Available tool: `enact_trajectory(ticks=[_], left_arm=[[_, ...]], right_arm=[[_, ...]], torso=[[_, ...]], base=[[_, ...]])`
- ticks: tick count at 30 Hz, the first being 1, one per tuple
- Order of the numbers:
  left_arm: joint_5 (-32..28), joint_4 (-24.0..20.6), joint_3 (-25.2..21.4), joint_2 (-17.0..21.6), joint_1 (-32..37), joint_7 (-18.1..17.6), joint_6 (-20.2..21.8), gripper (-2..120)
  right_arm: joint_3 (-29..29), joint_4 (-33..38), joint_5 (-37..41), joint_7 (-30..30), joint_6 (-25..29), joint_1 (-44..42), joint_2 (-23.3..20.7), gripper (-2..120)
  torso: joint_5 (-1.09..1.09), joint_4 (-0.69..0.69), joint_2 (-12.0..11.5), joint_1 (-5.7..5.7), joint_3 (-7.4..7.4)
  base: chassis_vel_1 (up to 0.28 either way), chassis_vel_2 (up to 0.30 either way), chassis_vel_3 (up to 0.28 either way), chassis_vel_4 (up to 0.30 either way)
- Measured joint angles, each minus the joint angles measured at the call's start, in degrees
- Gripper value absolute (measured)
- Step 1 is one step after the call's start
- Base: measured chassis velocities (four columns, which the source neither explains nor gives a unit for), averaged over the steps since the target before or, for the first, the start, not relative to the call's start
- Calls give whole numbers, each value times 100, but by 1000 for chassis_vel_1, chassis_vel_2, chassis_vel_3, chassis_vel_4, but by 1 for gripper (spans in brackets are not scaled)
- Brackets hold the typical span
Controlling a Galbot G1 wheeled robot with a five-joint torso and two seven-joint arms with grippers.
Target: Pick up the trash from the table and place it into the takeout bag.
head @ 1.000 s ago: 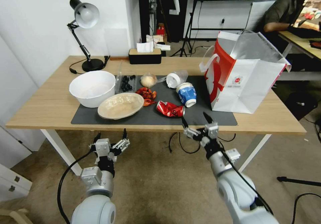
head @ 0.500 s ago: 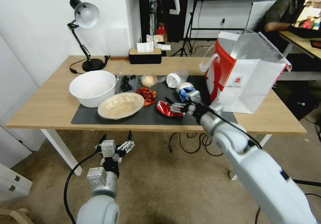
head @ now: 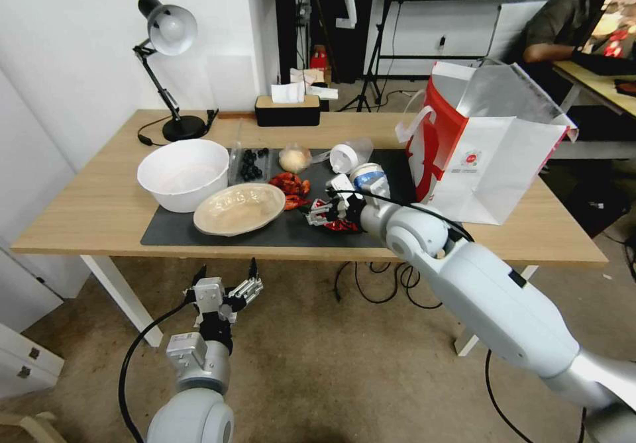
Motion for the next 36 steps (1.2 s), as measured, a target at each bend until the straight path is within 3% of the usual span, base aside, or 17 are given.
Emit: enact_trajectory(ticks=[22, 31, 34, 36], left_arm=[[124, 61, 31, -47, -9, -13, -13, 100], [162, 44, 17, -46, 9, -19, -40, 100], [177, 10, 15, -47, 35, -25, -60, 100], [180, 3, 14, -47, 38, -28, -65, 100]], right_arm=[[-79, -30, -10, 299, -313, -136, 97, 99], [-52, -22, -3, 340, -248, -175, 96, 71], [-9, 27, 5, 406, -209, -202, 87, 55], [-4, 41, 15, 417, -208, -209, 77, 53]], torso=[[0, 0, 1, -1, 0], [0, 0, 1, -2, -1], [0, 1, 1, -2, -2], [0, 1, 1, -2, -1]], base=[[0, 0, 0, 0], [0, 0, 0, 0], [0, 0, 0, 0], [0, 0, 0, 0]])
